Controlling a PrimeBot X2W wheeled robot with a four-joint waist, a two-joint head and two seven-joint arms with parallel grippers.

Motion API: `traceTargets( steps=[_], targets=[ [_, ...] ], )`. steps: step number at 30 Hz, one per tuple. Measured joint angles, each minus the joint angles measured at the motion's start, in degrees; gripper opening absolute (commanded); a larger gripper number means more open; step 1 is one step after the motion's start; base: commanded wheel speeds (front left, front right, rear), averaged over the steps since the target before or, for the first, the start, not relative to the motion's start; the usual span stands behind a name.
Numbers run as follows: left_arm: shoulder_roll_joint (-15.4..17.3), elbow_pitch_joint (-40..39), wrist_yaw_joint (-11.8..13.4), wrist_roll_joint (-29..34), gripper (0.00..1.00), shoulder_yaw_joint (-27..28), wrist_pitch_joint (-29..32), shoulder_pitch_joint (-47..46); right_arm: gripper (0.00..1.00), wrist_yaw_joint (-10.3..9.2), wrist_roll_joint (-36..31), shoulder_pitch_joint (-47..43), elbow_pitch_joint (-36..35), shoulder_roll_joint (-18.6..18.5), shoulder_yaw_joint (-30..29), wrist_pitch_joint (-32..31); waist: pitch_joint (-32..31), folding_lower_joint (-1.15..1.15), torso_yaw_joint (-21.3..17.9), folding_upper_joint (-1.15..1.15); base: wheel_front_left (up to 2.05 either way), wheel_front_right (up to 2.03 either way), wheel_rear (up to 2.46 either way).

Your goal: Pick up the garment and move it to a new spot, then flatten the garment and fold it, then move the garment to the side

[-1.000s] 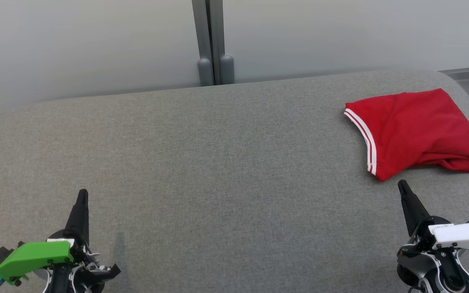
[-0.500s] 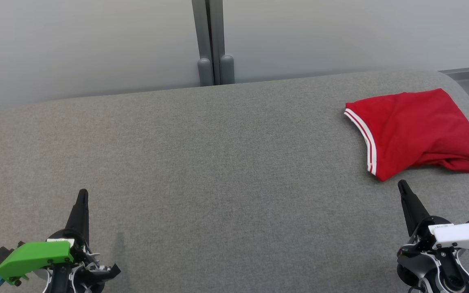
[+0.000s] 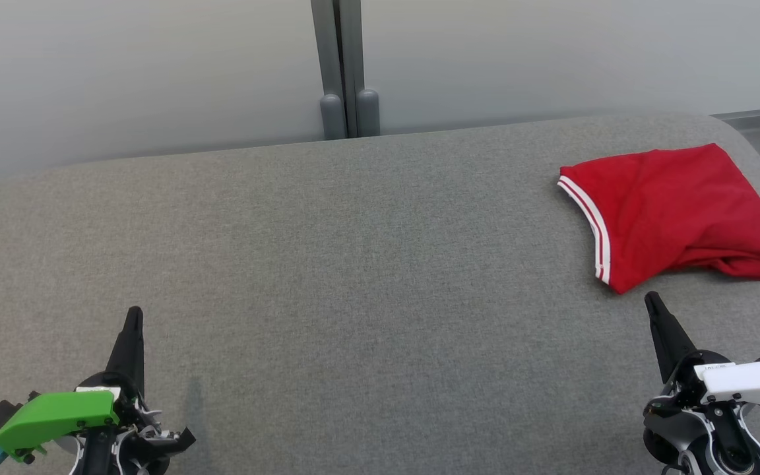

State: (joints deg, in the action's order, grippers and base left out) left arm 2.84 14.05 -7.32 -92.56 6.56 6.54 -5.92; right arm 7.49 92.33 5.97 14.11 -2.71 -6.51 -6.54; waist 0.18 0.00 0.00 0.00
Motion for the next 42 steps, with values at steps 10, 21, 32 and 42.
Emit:
traceTargets(
  steps=[10, 21, 32, 42],
  targets=[
    [0.0, 0.0, 0.0, 0.0, 0.00, 0.0, 0.0, 0.0, 0.00, 0.00, 0.0, 0.0, 0.0, 0.0, 0.0, 0.0, 0.0, 0.00, 0.0, 0.00, 0.00, 0.00, 0.00],
    [0.0, 0.0, 0.0, 0.0, 0.00, 0.0, 0.0, 0.0, 0.00, 0.00, 0.0, 0.0, 0.0, 0.0, 0.0, 0.0, 0.0, 0.00, 0.0, 0.00, 0.00, 0.00, 0.00],
    [0.0, 0.0, 0.0, 0.0, 0.00, 0.0, 0.0, 0.0, 0.00, 0.00, 0.0, 0.0, 0.0, 0.0, 0.0, 0.0, 0.0, 0.00, 0.0, 0.00, 0.00, 0.00, 0.00],
    [0.0, 0.0, 0.0, 0.0, 0.00, 0.0, 0.0, 0.0, 0.00, 0.00, 0.0, 0.0, 0.0, 0.0, 0.0, 0.0, 0.0, 0.00, 0.0, 0.00, 0.00, 0.00, 0.00]
  ],
)
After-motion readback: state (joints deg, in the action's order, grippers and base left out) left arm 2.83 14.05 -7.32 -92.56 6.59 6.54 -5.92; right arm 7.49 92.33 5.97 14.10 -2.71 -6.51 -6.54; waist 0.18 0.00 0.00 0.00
